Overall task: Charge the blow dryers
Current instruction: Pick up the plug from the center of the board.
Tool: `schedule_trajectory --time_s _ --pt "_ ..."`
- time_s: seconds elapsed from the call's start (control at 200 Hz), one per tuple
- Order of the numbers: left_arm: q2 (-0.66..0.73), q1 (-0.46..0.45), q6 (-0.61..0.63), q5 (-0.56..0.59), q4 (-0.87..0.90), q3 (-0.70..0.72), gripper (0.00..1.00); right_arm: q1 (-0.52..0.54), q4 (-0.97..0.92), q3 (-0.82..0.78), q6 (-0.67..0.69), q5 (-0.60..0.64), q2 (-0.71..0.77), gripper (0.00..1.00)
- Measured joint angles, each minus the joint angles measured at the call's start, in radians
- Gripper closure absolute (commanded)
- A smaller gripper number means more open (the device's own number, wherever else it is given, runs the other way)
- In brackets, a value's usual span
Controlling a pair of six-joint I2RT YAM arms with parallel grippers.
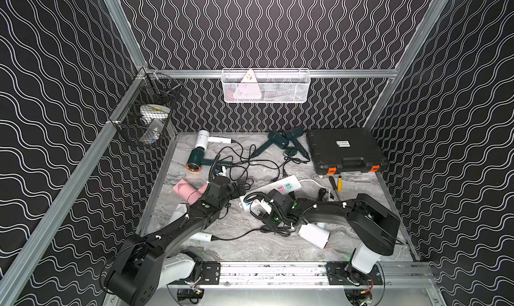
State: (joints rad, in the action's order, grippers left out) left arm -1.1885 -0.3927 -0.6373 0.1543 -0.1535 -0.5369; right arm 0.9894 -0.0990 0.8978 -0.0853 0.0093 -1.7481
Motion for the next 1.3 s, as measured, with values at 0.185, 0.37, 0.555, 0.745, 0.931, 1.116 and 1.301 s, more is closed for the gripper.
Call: schedule_trajectory --time_s 0.185,0.37,0.555,0.745,0.931,1.116,1.301 --pt "0.000 0.001 0.000 0.000 0.000 0.000 0.01 0.004 0.081 -0.031 0.018 0.008 -0.003 0.49" --pt "0.010 0.001 0.001 0.002 0.000 0.000 0.01 0.007 0.137 -0.043 0.026 0.016 -0.016 0.54" --pt "0.020 0.001 0.001 0.003 0.000 0.000 0.01 0.010 0.160 -0.043 0.028 0.023 -0.024 0.65" --pt "0.037 0.001 0.002 0.003 0.000 0.000 0.01 0.010 0.172 -0.051 0.034 0.023 -0.024 0.81" --pt "0.044 0.001 0.005 0.006 0.000 0.000 0.01 0.011 0.166 -0.065 0.040 0.022 -0.004 0.90" --pt "0.048 0.001 0.005 0.010 0.000 0.002 0.01 0.011 0.114 -0.087 0.040 0.021 0.042 0.98" --pt "0.055 0.001 0.008 0.011 0.000 0.010 0.01 0.011 0.090 -0.099 0.021 0.061 0.093 1.00"
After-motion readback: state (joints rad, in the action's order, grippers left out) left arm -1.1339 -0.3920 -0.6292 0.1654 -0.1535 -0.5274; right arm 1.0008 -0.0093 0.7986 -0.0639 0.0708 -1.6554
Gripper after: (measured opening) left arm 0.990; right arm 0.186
